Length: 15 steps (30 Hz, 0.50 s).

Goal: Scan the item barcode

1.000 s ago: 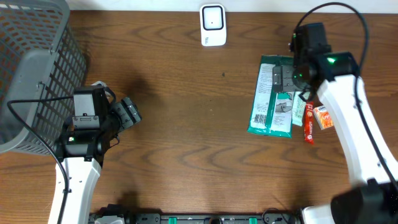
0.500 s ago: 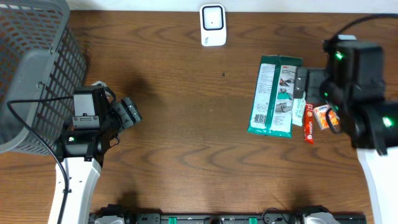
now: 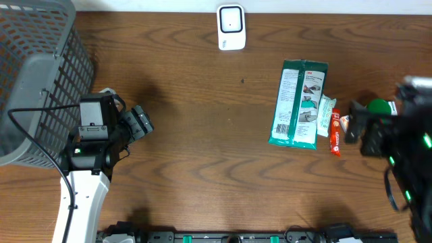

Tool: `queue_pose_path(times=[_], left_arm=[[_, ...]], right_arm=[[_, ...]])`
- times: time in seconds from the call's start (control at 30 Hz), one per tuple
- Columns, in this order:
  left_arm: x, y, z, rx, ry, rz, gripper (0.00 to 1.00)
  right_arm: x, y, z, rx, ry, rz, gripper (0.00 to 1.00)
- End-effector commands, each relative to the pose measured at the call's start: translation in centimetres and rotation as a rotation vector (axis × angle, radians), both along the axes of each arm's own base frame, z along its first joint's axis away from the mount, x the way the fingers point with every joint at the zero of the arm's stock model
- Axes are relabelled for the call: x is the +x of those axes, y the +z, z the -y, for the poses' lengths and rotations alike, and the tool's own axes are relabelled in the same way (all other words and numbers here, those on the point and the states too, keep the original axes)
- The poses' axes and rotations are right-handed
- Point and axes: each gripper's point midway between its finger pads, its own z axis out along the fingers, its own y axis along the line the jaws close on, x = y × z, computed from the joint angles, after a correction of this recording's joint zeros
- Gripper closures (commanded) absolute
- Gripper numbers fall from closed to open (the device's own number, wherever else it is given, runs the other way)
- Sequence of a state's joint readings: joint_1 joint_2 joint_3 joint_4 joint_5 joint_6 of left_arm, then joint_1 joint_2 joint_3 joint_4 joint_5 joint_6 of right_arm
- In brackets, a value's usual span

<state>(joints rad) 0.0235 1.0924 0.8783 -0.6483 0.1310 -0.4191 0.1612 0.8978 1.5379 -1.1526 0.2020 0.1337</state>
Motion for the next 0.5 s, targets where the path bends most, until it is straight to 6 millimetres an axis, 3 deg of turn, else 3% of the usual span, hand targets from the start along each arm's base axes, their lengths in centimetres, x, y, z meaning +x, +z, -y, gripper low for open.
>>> queue_pose_path(times=[0.0,0.23,0.47], left_arm=[[0.1,0.0,-0.3,0.011,0.004,-0.002,0.13],[0.1,0.0,-0.3,0.011,0.004,-0.002,0.13],[0.1,0.0,-0.3,0.011,0.004,-0.002,0.13]], right_arm=[[-2.3,1.2,0.1,0.024,0.01,0.07,0.01],[-5.3,0.1,0.2,0.056,0.029,0.17,0.01],[-4.9,-2.6,0.3,0.084,0.024,0.408,0.01]])
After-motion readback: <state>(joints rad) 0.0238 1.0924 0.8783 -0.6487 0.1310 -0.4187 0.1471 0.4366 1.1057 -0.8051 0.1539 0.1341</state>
